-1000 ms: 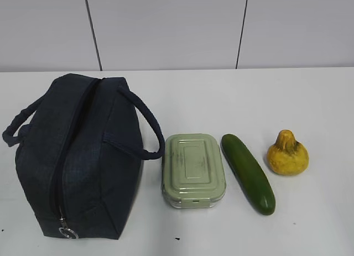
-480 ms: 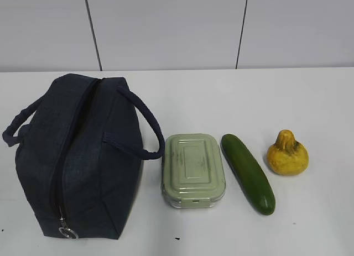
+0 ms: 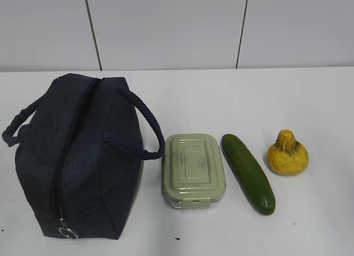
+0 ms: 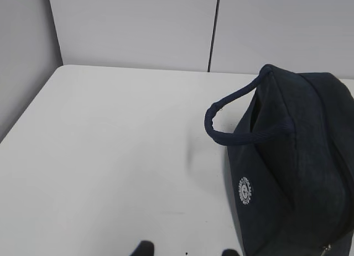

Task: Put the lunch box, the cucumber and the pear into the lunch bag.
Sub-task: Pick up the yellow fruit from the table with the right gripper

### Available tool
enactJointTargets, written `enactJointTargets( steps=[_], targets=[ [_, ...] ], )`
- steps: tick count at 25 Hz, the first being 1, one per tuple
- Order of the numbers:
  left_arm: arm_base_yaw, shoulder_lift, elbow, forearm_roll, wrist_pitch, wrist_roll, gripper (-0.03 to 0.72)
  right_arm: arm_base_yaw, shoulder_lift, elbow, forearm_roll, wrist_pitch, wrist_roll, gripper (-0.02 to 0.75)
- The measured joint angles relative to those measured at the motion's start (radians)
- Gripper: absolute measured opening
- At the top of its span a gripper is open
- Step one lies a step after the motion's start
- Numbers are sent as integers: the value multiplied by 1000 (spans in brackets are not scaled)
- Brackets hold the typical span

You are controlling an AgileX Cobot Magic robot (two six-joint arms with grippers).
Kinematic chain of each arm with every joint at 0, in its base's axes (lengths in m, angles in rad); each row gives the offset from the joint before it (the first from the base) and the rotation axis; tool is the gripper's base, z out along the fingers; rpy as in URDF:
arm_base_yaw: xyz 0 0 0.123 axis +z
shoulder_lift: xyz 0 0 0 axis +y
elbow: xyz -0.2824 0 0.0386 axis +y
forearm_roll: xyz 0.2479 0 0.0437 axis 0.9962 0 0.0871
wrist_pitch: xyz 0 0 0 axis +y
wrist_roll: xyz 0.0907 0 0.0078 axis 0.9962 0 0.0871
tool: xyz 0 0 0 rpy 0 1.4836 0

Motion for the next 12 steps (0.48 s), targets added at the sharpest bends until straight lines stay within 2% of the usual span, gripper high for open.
enactJointTargets(
  steps=[5, 12],
  targets=[
    [0, 0, 0, 0, 0, 0, 238, 0, 184, -88, 55, 6, -23, 452],
    [0, 0, 0, 0, 0, 0, 238, 0, 441, -214, 175, 70, -179, 452]
  ],
)
